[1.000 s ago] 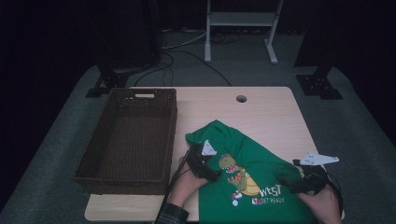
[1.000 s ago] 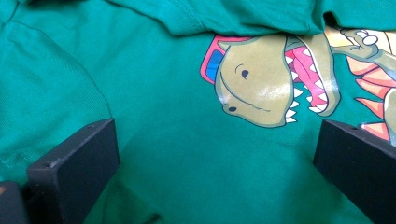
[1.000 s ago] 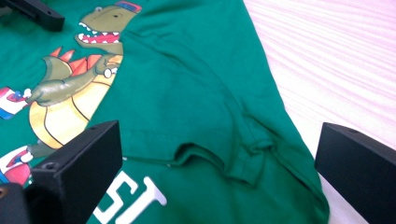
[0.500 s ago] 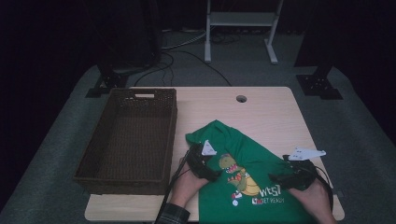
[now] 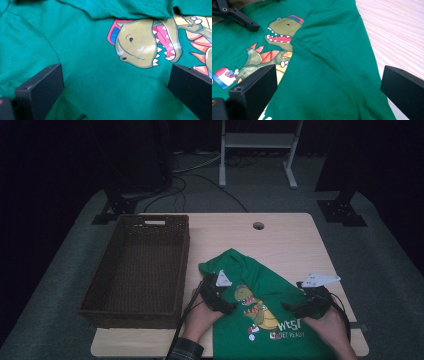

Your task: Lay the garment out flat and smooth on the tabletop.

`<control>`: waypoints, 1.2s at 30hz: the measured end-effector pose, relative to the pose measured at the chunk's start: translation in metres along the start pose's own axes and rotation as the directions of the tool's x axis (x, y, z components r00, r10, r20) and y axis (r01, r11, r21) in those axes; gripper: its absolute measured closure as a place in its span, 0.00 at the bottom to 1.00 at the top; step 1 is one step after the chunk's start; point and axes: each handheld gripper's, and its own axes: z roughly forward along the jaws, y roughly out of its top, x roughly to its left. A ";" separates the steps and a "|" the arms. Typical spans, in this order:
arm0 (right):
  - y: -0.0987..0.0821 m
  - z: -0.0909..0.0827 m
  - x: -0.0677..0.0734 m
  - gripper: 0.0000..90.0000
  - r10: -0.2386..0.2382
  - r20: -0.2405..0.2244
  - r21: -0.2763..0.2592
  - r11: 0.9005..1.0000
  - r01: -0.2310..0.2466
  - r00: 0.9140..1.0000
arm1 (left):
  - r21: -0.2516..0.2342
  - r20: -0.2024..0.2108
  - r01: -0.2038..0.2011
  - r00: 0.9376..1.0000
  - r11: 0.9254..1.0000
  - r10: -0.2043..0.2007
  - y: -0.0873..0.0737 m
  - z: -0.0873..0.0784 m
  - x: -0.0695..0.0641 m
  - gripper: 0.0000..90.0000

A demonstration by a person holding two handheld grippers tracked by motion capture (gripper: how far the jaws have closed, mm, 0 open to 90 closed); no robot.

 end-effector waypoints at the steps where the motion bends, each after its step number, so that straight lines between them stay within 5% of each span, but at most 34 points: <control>1: 0.001 0.001 0.000 0.00 0.001 0.000 0.004 1.000 -0.001 1.000 | 0.000 0.000 0.000 1.000 1.000 0.000 0.000 0.000 0.000 0.00; 36: 0.028 0.025 0.000 0.07 -0.017 -0.052 0.028 0.999 0.019 0.998 | 0.000 0.000 0.000 1.000 1.000 0.000 0.000 0.000 0.000 0.00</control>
